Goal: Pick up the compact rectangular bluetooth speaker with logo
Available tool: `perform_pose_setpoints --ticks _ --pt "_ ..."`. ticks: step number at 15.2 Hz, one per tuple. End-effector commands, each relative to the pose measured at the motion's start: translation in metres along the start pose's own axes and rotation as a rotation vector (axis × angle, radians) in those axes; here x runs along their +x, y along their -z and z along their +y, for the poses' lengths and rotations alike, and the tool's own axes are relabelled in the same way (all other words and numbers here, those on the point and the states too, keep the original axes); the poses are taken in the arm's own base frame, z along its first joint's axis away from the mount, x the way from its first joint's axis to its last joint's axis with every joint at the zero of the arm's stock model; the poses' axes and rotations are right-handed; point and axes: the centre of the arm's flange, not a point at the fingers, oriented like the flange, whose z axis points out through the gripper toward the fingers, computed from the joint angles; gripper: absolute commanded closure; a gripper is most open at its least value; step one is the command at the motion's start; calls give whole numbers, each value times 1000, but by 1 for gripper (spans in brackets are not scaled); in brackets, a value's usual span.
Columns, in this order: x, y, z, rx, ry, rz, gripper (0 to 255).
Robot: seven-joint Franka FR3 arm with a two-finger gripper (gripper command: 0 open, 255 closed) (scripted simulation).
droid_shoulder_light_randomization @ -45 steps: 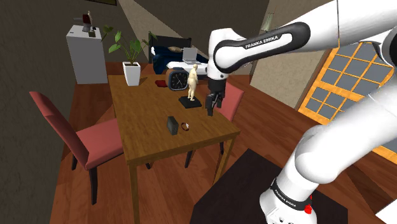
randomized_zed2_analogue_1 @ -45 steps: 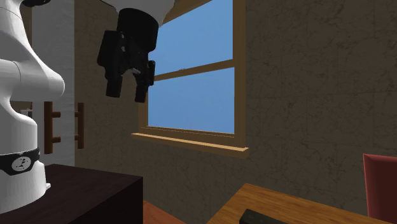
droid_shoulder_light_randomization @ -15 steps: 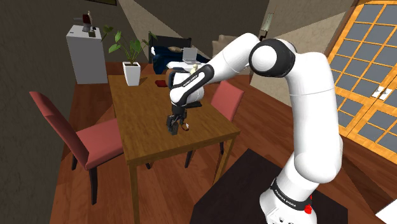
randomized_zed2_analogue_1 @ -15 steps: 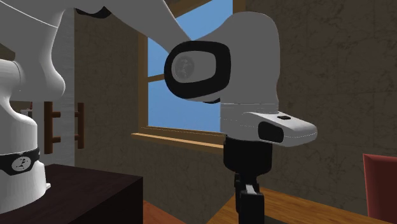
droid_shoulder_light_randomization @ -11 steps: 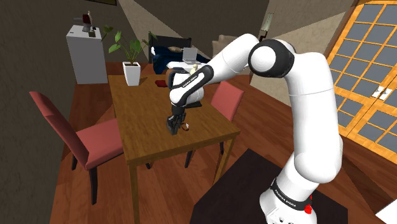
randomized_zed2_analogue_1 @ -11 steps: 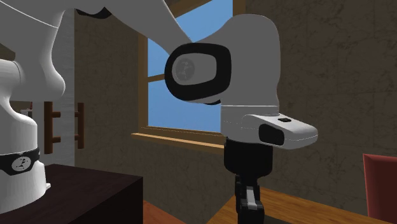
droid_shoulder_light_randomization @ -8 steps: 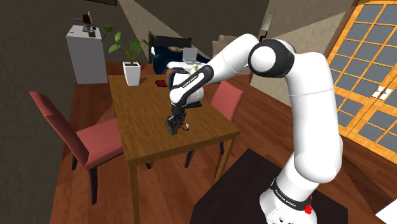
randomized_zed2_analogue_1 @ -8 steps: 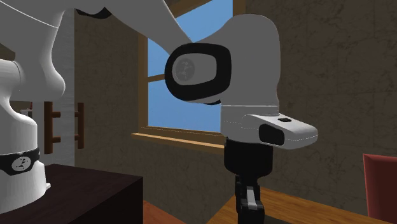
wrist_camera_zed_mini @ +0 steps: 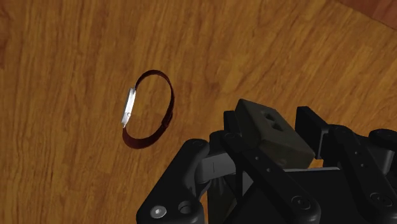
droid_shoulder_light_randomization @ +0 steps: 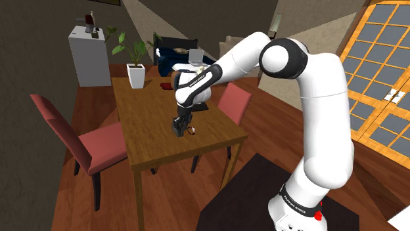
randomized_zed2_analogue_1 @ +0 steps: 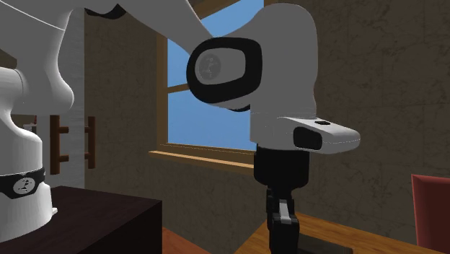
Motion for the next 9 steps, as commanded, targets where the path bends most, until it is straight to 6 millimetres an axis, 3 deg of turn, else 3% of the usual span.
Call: perform_pose_setpoints --ticks 1,9 --pt "0 11 -1 0 0 0 255" --pt "-1 53 -3 0 0 0 255"
